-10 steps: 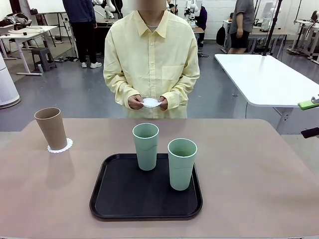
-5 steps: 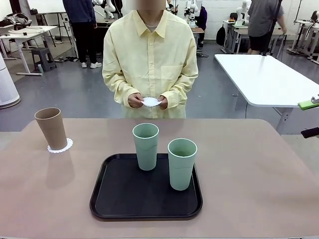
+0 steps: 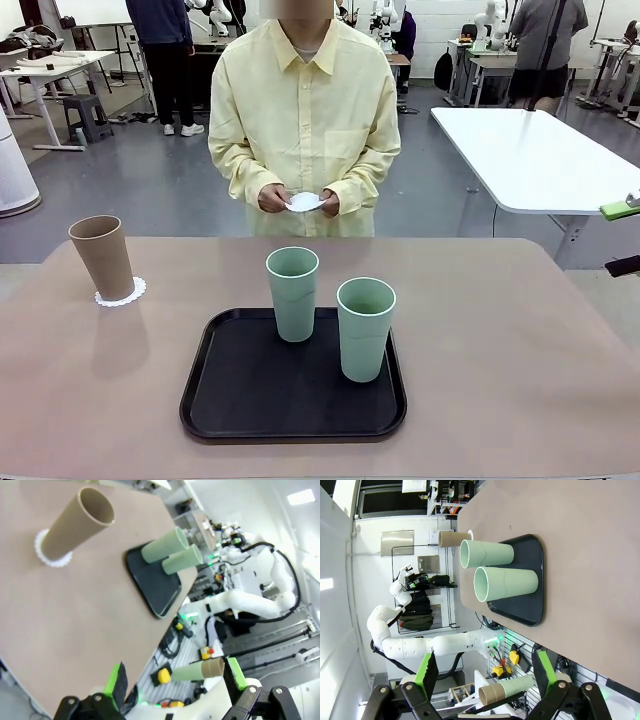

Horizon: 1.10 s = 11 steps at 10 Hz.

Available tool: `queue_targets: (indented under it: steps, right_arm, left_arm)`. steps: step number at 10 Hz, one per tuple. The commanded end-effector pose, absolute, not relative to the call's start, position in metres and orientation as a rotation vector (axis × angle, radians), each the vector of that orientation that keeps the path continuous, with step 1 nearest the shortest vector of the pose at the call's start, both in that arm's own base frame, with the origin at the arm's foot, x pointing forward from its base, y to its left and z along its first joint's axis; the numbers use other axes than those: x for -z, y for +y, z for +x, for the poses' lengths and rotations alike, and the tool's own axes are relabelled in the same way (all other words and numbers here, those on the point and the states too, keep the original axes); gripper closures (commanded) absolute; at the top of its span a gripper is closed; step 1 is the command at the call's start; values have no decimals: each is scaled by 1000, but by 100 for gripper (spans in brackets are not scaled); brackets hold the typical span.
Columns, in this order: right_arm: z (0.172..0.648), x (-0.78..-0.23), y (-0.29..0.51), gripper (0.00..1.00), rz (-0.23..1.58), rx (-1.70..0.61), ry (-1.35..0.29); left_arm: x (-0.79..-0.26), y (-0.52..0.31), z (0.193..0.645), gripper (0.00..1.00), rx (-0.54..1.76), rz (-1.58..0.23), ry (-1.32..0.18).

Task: Place coasters on the table and set cups on them.
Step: Take one Reusable plastic cup from the Flat Tray and place it on a coaster set by the human.

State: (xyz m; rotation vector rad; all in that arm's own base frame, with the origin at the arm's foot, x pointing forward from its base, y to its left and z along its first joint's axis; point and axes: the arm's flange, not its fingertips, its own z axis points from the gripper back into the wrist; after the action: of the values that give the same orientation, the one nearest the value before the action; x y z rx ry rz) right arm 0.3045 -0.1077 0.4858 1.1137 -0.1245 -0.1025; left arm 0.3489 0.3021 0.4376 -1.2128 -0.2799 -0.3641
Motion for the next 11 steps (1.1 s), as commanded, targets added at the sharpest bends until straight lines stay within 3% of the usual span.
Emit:
queue_targets:
  steps: [1, 11]
  right_arm:
    - [308, -487, -106, 0, 1149, 89, -148]
    - [308, -487, -106, 0, 1149, 89, -148]
  left_arm:
    - [-440, 303, 348, 0, 358, -1206, -279]
    - [-440, 303, 348, 0, 358, -1206, -279]
